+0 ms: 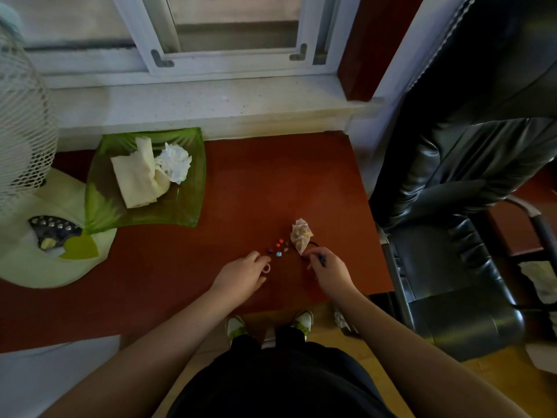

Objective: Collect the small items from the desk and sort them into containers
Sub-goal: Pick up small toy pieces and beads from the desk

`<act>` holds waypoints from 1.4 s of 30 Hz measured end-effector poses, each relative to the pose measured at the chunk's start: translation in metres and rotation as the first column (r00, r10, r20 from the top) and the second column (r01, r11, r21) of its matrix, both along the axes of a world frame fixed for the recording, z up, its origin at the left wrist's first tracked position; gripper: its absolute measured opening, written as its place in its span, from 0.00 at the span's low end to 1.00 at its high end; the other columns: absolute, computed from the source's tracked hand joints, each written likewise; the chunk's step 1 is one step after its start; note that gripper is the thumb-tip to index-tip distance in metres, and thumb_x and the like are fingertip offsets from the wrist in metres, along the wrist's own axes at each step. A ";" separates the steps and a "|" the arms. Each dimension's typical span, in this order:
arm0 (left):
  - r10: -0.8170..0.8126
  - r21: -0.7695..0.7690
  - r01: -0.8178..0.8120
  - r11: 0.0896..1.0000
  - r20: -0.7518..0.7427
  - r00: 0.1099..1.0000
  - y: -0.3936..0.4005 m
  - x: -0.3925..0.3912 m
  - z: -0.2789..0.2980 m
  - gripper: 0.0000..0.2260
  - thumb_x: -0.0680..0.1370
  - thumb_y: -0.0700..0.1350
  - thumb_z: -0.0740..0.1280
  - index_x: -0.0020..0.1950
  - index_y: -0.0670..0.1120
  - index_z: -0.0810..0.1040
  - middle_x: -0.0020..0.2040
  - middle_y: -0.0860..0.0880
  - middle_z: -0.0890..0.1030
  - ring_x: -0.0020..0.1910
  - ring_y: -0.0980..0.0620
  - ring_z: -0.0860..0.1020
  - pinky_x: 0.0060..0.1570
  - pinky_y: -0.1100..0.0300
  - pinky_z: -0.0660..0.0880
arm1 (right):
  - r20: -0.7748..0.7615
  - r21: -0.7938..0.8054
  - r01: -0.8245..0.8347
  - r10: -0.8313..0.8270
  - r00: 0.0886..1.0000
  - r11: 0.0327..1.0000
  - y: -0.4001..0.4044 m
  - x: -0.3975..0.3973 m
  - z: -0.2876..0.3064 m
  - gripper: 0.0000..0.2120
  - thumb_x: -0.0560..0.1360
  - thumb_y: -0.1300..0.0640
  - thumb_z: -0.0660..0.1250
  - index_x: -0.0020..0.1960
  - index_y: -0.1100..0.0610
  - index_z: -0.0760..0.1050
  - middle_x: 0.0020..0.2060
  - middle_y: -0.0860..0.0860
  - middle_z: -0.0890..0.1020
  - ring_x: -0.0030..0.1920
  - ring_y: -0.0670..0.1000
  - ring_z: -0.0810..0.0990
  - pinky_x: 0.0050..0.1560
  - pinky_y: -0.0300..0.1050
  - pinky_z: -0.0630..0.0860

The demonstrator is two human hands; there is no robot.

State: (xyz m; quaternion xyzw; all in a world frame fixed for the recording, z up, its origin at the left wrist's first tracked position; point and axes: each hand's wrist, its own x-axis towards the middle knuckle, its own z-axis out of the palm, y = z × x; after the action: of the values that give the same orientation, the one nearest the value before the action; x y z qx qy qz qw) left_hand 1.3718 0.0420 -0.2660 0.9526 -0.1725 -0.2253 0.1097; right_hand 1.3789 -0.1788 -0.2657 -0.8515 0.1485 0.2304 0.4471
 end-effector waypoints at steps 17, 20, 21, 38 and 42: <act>0.179 -0.051 -0.181 0.982 -0.053 0.983 -0.017 0.011 -0.018 0.04 0.80 0.48 0.61 0.50 0.48 0.72 0.51 0.50 0.75 0.46 0.47 0.77 0.42 0.53 0.71 | 0.070 -0.019 0.055 -0.053 0.996 0.998 -0.029 0.017 -0.006 0.06 0.80 0.50 0.61 0.52 0.48 0.76 0.43 0.48 0.79 0.35 0.49 0.76 0.31 0.45 0.71; 0.212 -0.090 -0.212 0.973 -0.011 0.977 -0.020 0.012 -0.014 0.04 0.81 0.48 0.61 0.51 0.48 0.71 0.51 0.50 0.77 0.46 0.48 0.78 0.43 0.53 0.73 | 0.106 -0.042 0.019 -0.014 0.994 0.999 -0.033 0.022 -0.011 0.07 0.79 0.50 0.63 0.55 0.48 0.76 0.48 0.48 0.79 0.41 0.49 0.77 0.36 0.41 0.71; 0.226 -0.111 -0.224 0.968 0.007 0.974 -0.022 0.013 -0.013 0.04 0.81 0.48 0.61 0.51 0.48 0.71 0.50 0.50 0.77 0.46 0.48 0.78 0.43 0.53 0.73 | 0.123 -0.058 -0.003 0.010 0.992 0.998 -0.034 0.023 -0.013 0.07 0.78 0.50 0.64 0.56 0.48 0.76 0.51 0.48 0.78 0.46 0.48 0.77 0.41 0.41 0.71; -0.009 -0.177 0.035 0.984 0.149 0.989 -0.079 0.059 0.000 0.07 0.75 0.49 0.70 0.43 0.47 0.76 0.78 0.45 0.57 0.78 0.45 0.49 0.68 0.44 0.62 | 0.161 -0.144 -0.064 0.087 0.983 0.988 -0.045 0.030 -0.019 0.10 0.77 0.52 0.66 0.58 0.53 0.76 0.54 0.51 0.77 0.55 0.51 0.75 0.51 0.40 0.68; -0.106 -0.104 0.109 0.989 0.038 0.994 -0.092 0.070 -0.012 0.08 0.75 0.46 0.70 0.42 0.46 0.73 0.79 0.44 0.52 0.78 0.45 0.46 0.71 0.43 0.61 | 0.149 -0.135 -0.049 0.069 0.986 0.990 -0.060 0.027 -0.019 0.09 0.78 0.52 0.66 0.57 0.51 0.77 0.53 0.49 0.77 0.55 0.50 0.75 0.52 0.40 0.68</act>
State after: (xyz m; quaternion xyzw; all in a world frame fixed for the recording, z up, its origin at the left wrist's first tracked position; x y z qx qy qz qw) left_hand 1.4421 -0.0501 -0.2781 0.9382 -0.2371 -0.2062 0.1449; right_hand 1.4057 -0.2390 -0.2850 -0.8981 0.1031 0.1671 0.3936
